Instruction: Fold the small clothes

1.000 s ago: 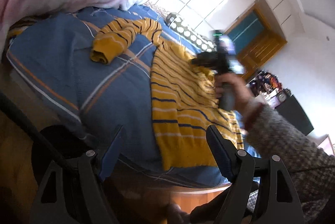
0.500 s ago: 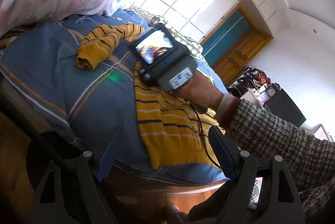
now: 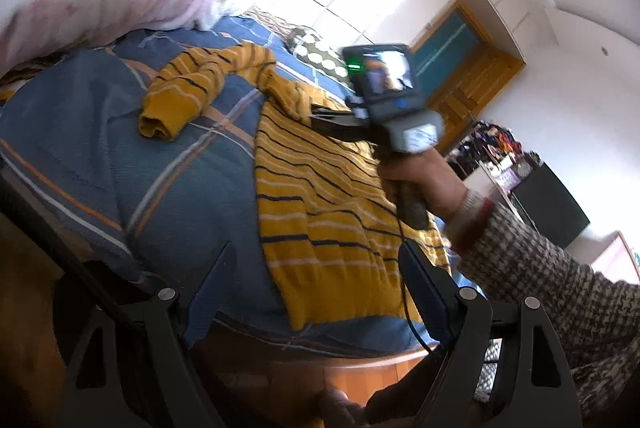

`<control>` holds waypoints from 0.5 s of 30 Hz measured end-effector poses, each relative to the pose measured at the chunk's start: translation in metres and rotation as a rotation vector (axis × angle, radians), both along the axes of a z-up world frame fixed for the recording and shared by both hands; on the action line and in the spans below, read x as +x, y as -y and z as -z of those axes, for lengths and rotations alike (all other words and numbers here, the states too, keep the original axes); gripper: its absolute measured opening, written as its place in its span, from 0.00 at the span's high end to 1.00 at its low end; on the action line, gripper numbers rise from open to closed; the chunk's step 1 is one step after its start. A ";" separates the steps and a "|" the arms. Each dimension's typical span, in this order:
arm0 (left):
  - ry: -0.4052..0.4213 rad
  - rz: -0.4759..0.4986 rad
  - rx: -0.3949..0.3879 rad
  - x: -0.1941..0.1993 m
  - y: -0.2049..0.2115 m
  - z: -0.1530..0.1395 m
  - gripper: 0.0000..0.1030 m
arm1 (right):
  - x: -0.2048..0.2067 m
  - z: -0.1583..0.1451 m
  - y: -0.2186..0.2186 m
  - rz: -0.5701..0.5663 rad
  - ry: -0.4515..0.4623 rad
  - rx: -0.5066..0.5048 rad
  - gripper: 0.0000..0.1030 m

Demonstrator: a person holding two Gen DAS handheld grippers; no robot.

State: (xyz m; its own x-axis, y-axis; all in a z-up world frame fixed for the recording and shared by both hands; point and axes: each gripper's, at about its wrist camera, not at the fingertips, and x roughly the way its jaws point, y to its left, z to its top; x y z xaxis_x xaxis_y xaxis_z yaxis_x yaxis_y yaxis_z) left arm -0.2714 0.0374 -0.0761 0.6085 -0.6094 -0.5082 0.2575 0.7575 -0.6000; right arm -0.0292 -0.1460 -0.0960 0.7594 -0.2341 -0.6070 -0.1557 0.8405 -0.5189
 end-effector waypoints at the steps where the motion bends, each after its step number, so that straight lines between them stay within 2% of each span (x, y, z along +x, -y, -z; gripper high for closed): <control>1: -0.003 -0.012 -0.002 0.001 -0.004 0.001 0.21 | -0.003 -0.005 -0.003 -0.022 -0.011 0.036 0.43; 5: -0.009 -0.053 -0.015 -0.001 -0.022 0.001 0.21 | -0.022 -0.007 -0.048 -0.158 -0.105 0.204 0.43; 9: -0.008 -0.072 -0.034 -0.006 -0.034 0.001 0.21 | -0.026 -0.003 -0.089 -0.253 -0.243 0.433 0.42; 12: -0.003 -0.076 -0.035 -0.009 -0.036 0.003 0.21 | -0.022 0.010 -0.117 -0.245 -0.383 0.638 0.42; 14: -0.004 -0.077 -0.041 -0.009 -0.038 0.003 0.21 | -0.020 0.021 -0.131 -0.211 -0.414 0.680 0.42; 15: -0.004 -0.076 -0.044 -0.010 -0.038 0.002 0.21 | -0.019 0.027 -0.140 -0.192 -0.421 0.654 0.44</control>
